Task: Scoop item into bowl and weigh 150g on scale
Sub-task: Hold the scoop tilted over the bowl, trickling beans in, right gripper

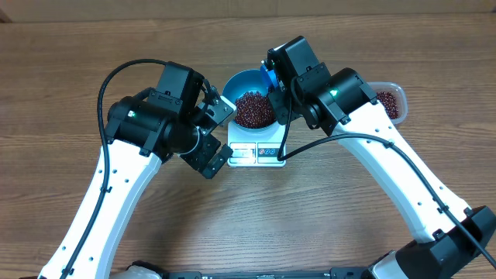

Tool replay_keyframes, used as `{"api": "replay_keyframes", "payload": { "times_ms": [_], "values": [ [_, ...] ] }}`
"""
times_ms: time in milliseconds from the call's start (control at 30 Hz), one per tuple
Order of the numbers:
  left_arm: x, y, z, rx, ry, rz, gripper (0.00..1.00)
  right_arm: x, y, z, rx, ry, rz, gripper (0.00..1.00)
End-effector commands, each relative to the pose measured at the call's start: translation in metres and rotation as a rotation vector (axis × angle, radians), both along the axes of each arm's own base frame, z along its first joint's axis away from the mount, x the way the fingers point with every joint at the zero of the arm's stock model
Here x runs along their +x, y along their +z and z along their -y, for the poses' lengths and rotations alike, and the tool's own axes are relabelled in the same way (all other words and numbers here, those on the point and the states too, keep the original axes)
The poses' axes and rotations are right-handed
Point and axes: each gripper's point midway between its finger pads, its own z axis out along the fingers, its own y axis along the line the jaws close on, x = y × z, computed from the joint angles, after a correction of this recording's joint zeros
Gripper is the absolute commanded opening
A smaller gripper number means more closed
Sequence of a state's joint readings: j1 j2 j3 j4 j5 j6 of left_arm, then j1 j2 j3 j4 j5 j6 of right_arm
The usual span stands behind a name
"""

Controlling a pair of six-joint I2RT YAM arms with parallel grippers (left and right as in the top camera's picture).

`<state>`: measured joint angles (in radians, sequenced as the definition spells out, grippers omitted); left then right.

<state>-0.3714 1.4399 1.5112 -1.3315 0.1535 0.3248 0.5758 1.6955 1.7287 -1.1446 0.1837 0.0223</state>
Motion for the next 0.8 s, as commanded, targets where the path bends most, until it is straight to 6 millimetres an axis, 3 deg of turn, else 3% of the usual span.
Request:
{"api": "replay_keyframes", "payload": {
  "times_ms": [0,767],
  "values": [
    [-0.0021,0.0031,0.0005,-0.013,-0.021,0.010,0.99,0.0068,0.0081,0.0029,-0.001,-0.017,0.030,0.04],
    [-0.0021,0.0031,0.0005,-0.012,-0.021,0.011,1.00,0.0065,0.0078,0.0034,-0.006,-0.018,0.030,0.04]
  ]
}}
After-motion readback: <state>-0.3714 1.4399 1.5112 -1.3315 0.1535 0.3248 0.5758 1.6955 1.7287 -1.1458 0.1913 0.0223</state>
